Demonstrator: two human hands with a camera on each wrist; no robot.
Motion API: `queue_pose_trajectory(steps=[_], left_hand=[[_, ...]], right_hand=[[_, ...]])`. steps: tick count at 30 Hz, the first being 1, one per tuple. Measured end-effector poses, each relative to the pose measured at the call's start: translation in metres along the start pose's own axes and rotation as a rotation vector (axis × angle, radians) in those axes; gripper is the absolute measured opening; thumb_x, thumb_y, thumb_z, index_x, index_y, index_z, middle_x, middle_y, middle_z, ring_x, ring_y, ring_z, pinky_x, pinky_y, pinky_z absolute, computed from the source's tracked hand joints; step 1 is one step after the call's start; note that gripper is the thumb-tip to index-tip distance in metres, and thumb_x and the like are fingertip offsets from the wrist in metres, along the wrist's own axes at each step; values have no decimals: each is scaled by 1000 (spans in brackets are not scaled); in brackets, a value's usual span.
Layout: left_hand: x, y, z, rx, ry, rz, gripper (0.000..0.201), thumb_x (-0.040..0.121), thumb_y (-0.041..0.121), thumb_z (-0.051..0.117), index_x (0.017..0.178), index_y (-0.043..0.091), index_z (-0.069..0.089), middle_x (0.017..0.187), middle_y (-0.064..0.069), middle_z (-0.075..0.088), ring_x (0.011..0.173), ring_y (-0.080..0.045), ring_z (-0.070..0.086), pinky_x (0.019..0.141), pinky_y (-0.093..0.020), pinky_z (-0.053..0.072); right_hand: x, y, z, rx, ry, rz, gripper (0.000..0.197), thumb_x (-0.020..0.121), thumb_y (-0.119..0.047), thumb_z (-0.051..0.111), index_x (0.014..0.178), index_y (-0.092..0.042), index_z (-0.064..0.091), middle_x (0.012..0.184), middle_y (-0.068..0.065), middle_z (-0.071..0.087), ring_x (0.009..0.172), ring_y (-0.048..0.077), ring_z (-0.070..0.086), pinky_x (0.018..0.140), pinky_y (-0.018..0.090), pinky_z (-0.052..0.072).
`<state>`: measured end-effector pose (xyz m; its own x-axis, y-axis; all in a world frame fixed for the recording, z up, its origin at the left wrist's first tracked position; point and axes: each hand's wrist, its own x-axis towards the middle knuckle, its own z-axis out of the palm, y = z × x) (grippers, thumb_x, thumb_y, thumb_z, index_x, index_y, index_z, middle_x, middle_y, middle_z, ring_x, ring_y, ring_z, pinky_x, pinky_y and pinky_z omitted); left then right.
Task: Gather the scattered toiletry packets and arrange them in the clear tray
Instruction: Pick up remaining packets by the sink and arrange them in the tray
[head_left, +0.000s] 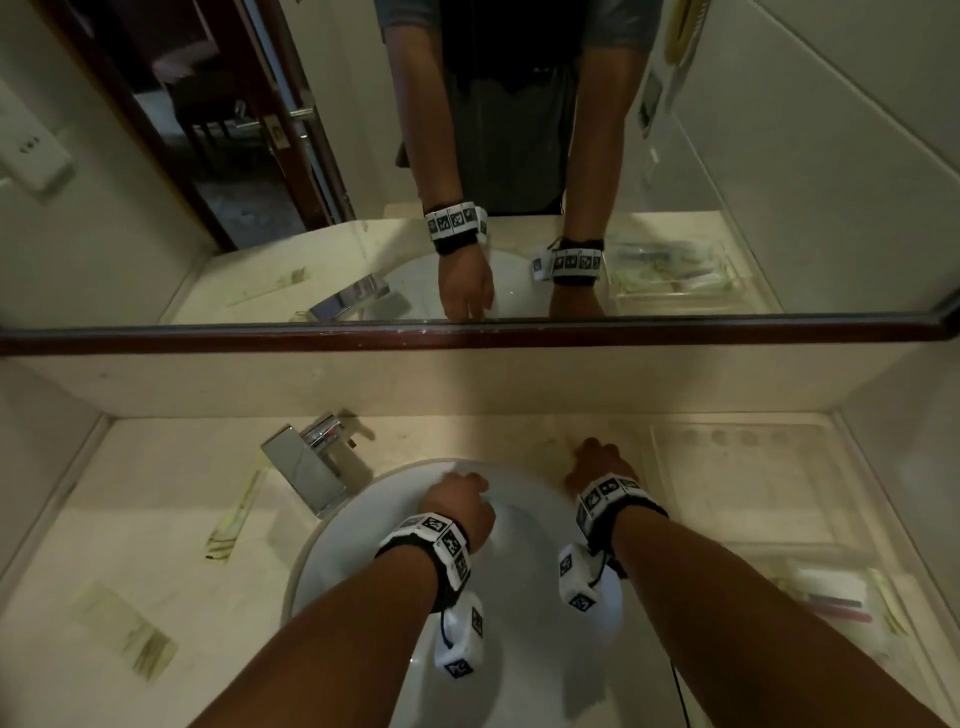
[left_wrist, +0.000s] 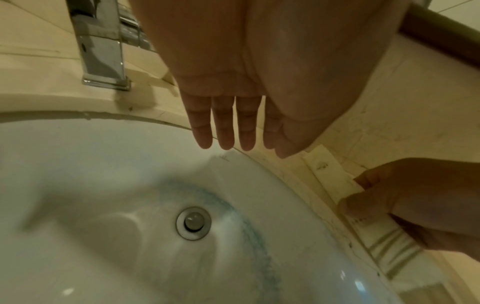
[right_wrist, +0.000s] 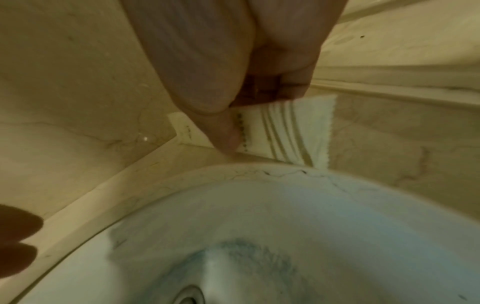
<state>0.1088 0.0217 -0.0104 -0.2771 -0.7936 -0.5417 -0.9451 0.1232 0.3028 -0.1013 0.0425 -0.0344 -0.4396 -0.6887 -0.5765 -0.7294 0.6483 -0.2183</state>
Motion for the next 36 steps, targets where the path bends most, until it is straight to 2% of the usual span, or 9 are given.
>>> queue_pose_trajectory(steps=[2,4,7,10,13,18,24,32,36], left_hand=[[-4,3,-2,-15,3,-6,47,94,30,50,140,26,49,144,-6,48,127,-26,52,104,-33,45],[-8,8,-5,-40,6,-13,49,94,31,51,142,27,46,145,-6,46,127,-25,52,105,-35,45],[-20,18,-8,-90,38,9,60,92,31,55,148,29,34,148,-7,40,123,-28,55,102,-40,48],[-33,34,-5,-51,96,82,69,92,35,57,152,31,24,152,-7,32,129,-29,50,106,-42,44],[-48,55,0,23,100,140,58,93,34,56,147,30,35,147,-7,41,128,-30,50,106,-41,43],[-73,93,11,75,39,209,25,94,25,52,116,21,64,115,-7,67,108,-27,63,86,-30,46],[-106,156,39,95,-75,225,21,90,21,57,97,12,75,94,-9,73,88,-26,68,72,-30,51],[-121,217,92,146,-161,284,25,92,18,52,90,1,70,87,-15,66,92,-31,67,70,-32,47],[-121,238,111,135,-189,295,22,92,15,52,74,3,60,65,-5,52,73,-28,57,65,-32,44]], right_hand=[[-4,6,-1,29,-26,-63,38,91,-31,56,126,-16,53,128,13,54,111,35,59,90,41,51],[-14,8,-5,60,-80,-176,18,89,-35,57,98,-20,59,103,6,62,90,28,61,77,35,49],[-35,9,-15,8,-154,-321,20,95,-29,51,77,-20,56,79,0,57,80,26,58,70,31,44],[-54,20,-25,-49,-159,-420,19,97,-23,50,87,-15,65,85,3,62,84,27,59,74,33,47],[-68,40,-31,-19,-144,-469,19,94,-19,54,85,-13,69,85,5,64,83,26,60,76,34,47],[-99,77,-49,-22,-145,-474,19,90,-14,57,95,-17,75,92,4,68,89,24,63,80,35,49],[-131,146,-64,-101,-48,-334,33,84,-36,59,117,-36,68,124,-10,64,111,18,61,97,37,50],[-155,227,-56,-115,-4,-195,47,81,-33,60,128,-36,62,135,0,58,121,25,56,100,36,49],[-158,261,-47,-114,51,-112,54,79,-35,61,133,-35,56,133,6,50,121,30,54,99,41,50]])
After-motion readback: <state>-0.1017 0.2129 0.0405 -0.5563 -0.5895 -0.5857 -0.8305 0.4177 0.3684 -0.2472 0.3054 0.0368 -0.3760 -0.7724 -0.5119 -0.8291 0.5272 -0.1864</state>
